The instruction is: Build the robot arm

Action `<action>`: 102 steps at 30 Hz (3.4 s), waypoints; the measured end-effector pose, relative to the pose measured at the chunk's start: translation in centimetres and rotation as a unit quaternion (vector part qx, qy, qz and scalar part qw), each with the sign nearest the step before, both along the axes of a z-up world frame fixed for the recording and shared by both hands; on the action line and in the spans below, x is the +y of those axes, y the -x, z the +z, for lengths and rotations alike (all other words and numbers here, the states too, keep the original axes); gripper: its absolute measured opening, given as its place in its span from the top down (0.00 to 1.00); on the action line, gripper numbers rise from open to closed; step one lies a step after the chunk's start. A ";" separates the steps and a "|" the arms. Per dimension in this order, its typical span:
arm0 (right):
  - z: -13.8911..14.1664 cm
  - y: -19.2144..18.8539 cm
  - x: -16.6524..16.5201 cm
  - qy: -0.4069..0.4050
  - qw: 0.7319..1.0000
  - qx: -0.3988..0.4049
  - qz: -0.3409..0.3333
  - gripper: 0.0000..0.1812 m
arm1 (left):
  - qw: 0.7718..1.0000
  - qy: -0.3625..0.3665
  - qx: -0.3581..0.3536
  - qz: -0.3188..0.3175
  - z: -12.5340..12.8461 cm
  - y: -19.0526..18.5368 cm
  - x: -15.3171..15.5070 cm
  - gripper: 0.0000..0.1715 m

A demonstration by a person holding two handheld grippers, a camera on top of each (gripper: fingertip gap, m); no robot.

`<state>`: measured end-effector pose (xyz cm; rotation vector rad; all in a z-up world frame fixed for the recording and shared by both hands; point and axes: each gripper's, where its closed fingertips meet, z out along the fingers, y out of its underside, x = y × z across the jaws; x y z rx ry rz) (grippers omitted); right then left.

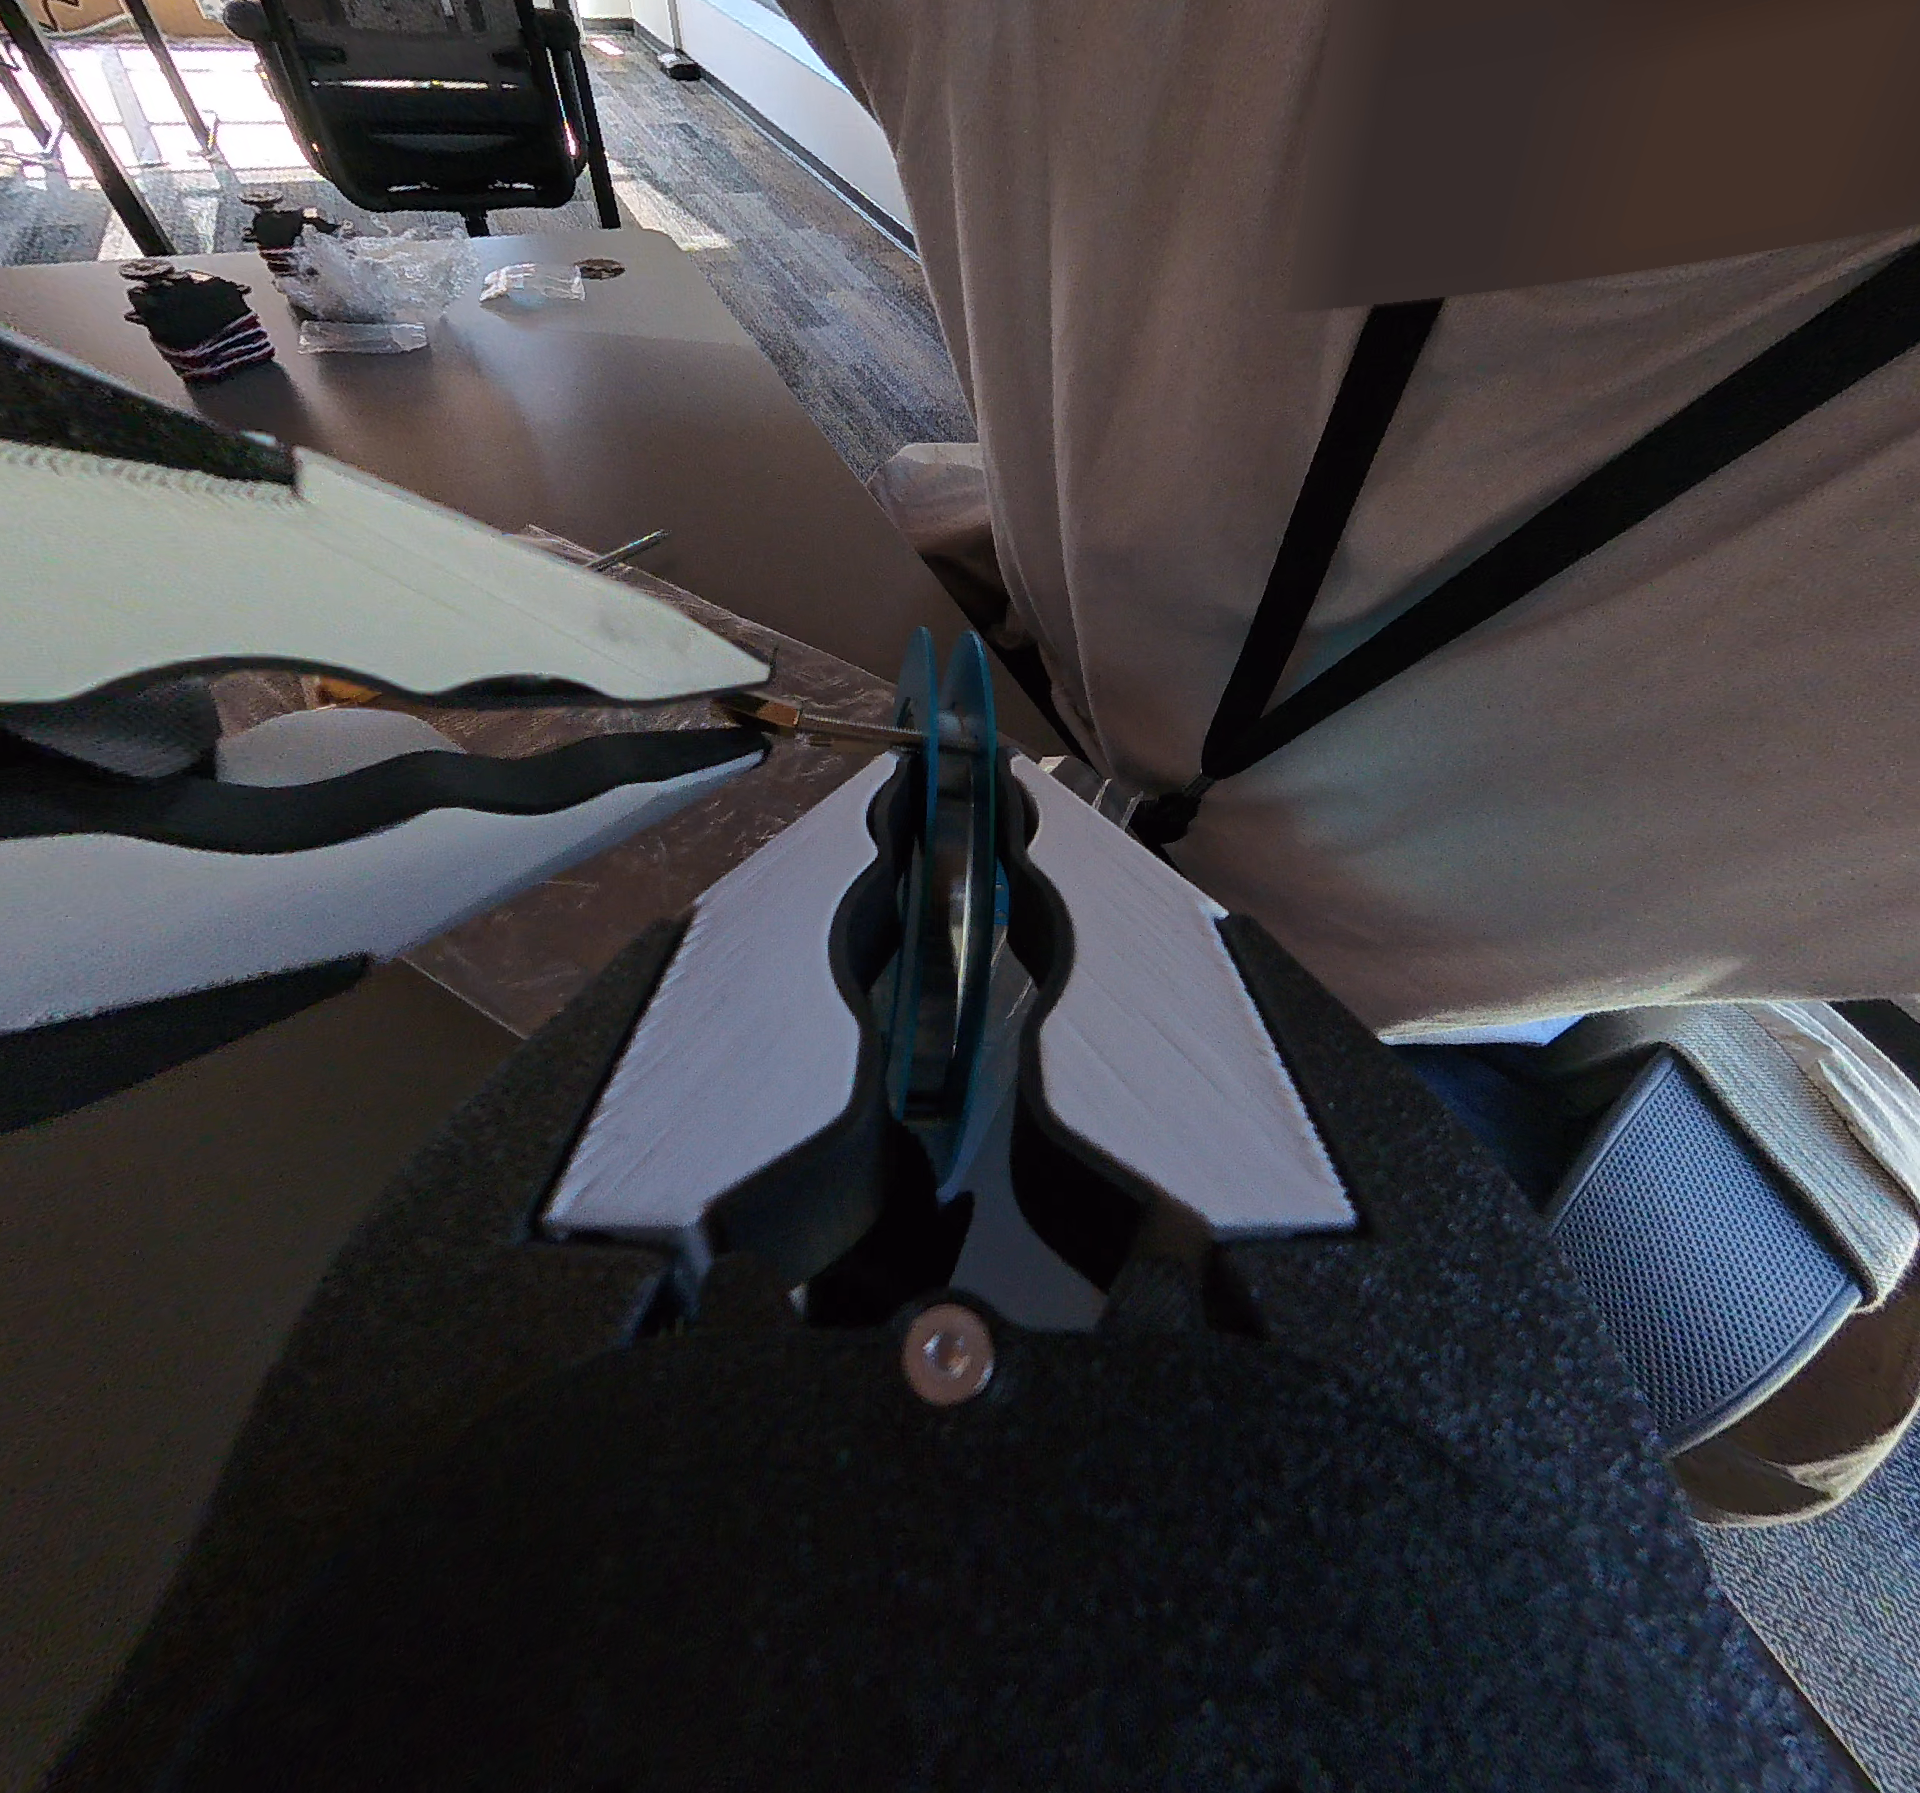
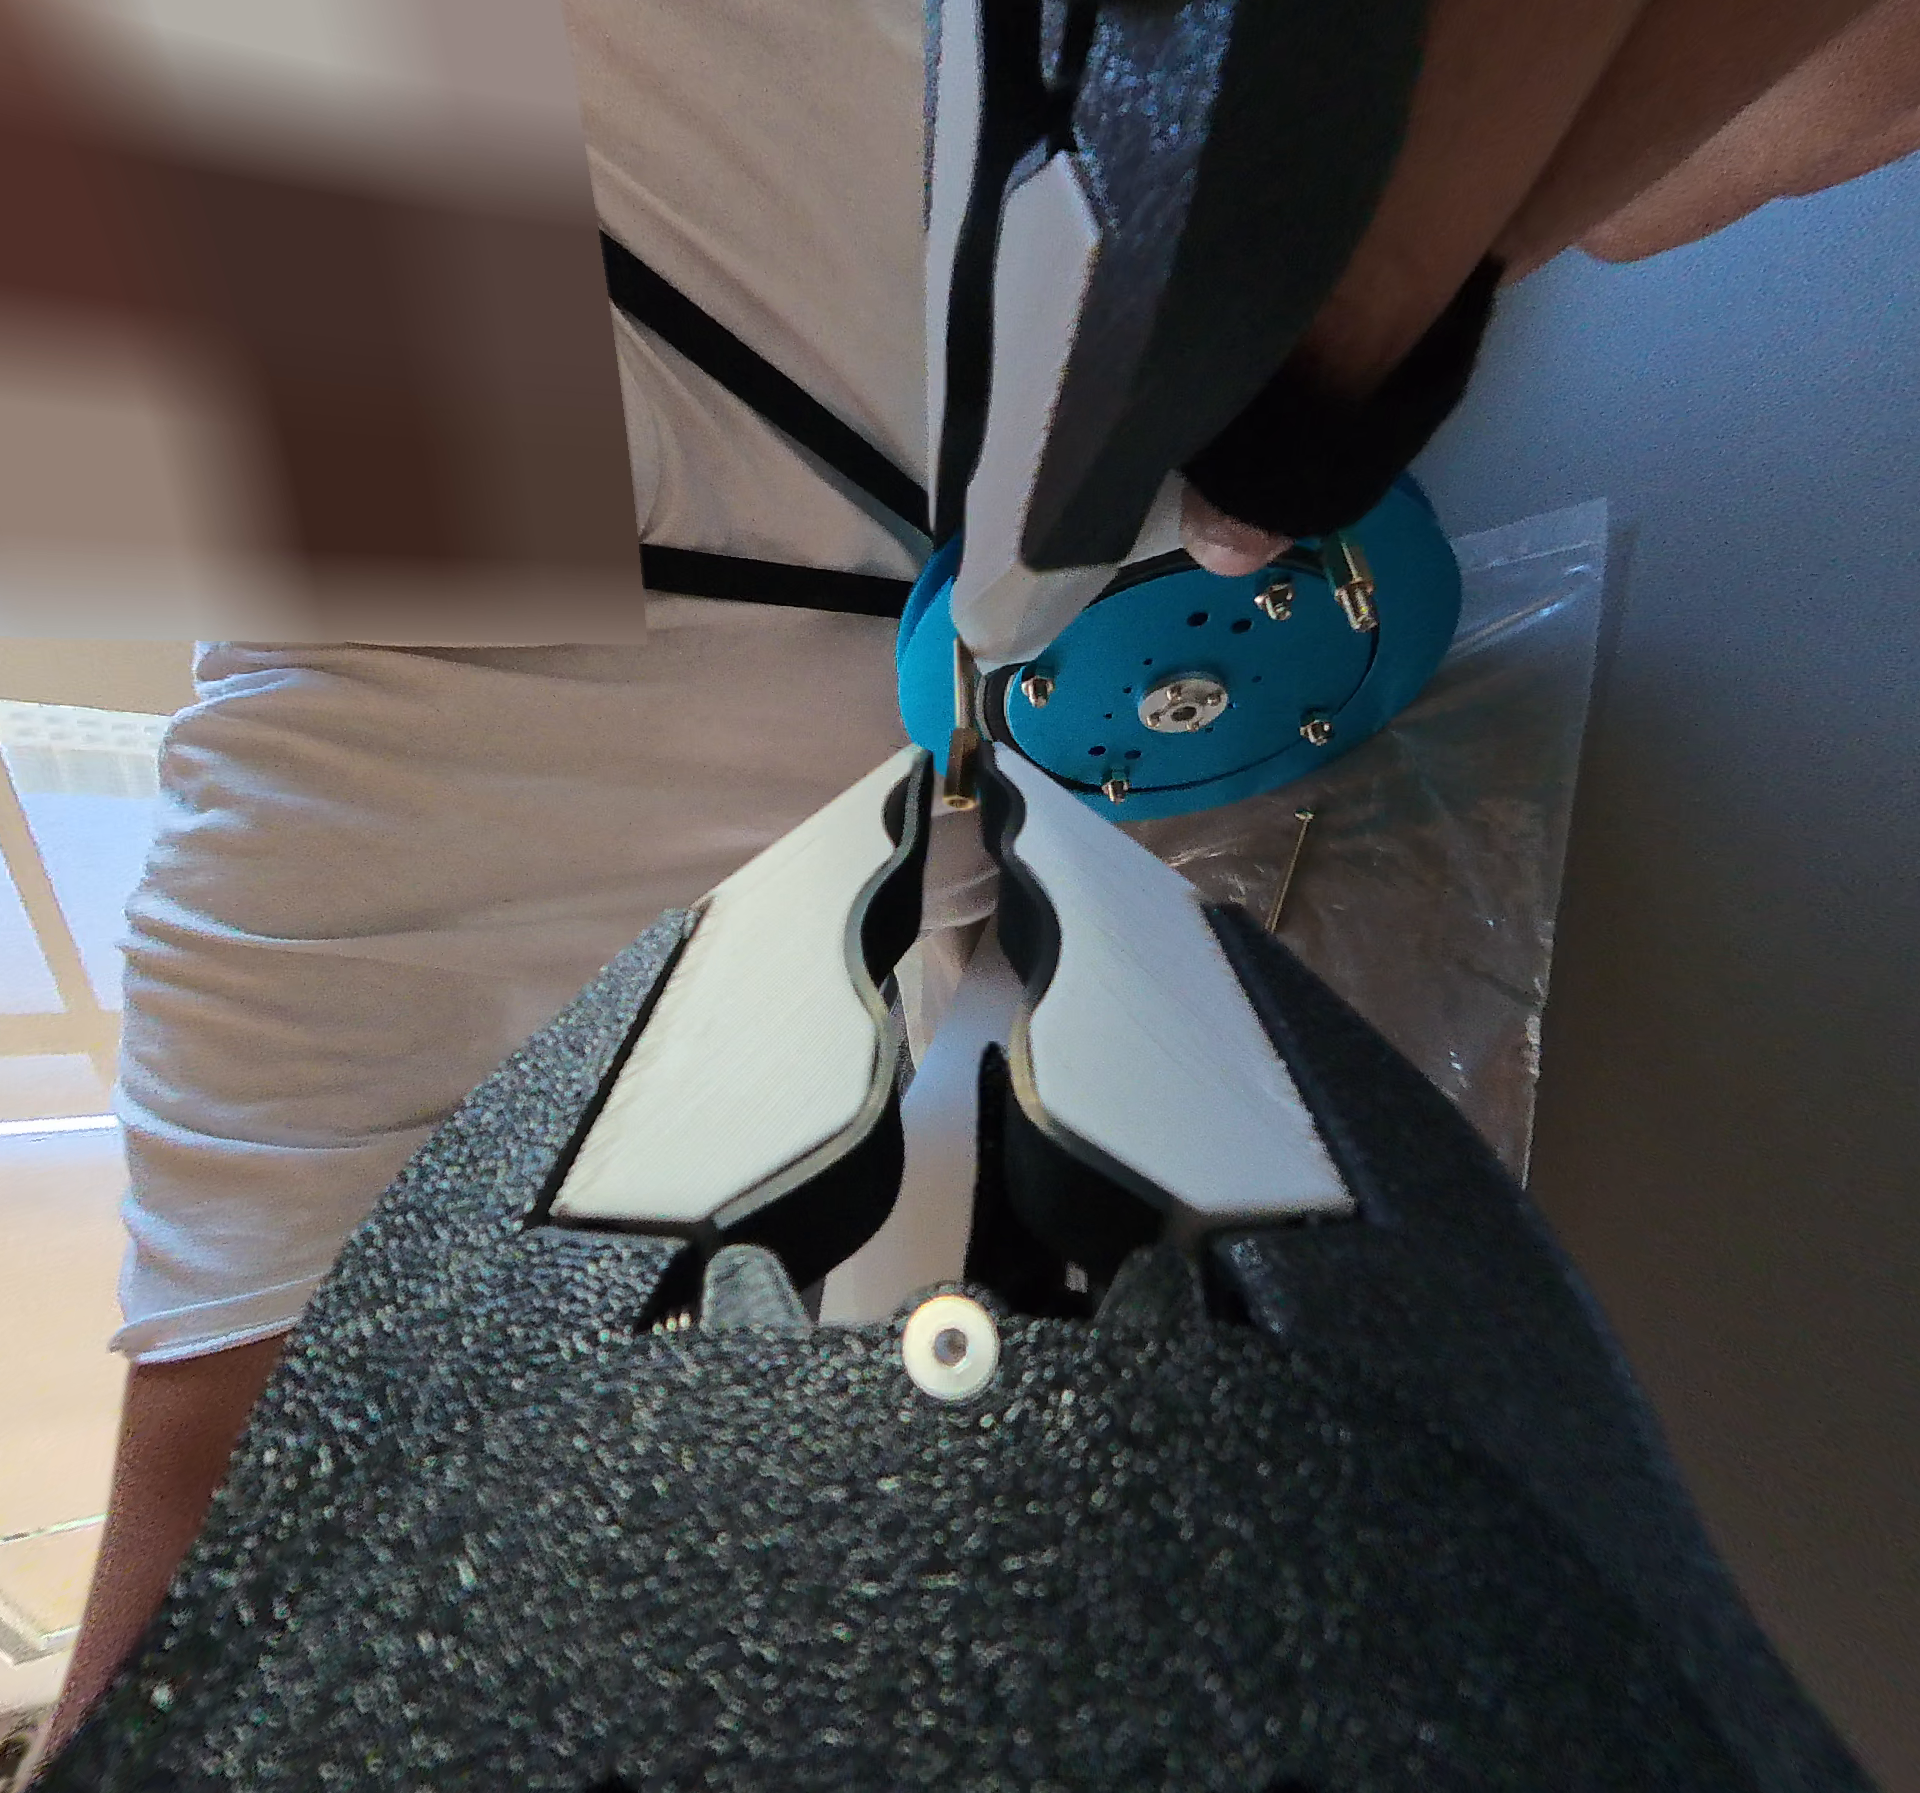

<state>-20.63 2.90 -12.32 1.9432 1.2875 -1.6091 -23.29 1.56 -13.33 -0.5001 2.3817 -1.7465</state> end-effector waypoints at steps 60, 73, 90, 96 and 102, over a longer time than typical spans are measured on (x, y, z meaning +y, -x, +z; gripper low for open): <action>-9.5 -3.9 0.4 -0.584 0.721 -0.219 -0.304 0.98 | 0.993 -0.073 -0.083 0.043 -0.3 1.2 -1.4 0.93; 0.7 1.8 -1.2 -0.897 0.438 0.051 0.031 0.97 | 0.992 -0.083 -0.094 0.031 -0.5 1.7 -2.0 0.93; 0.2 2.5 -1.2 -0.895 0.428 0.052 0.116 0.97 | 0.992 -0.079 -0.093 0.027 -0.5 1.8 -2.1 0.93; 0.1 2.5 -1.3 -0.912 0.370 0.012 0.179 0.98 | 0.993 -0.075 -0.088 0.024 -0.5 1.8 -2.0 0.93; -0.1 2.4 -1.5 -0.886 0.412 -0.018 0.212 0.97 | 0.993 -0.073 -0.087 0.022 -0.5 1.9 -2.2 0.93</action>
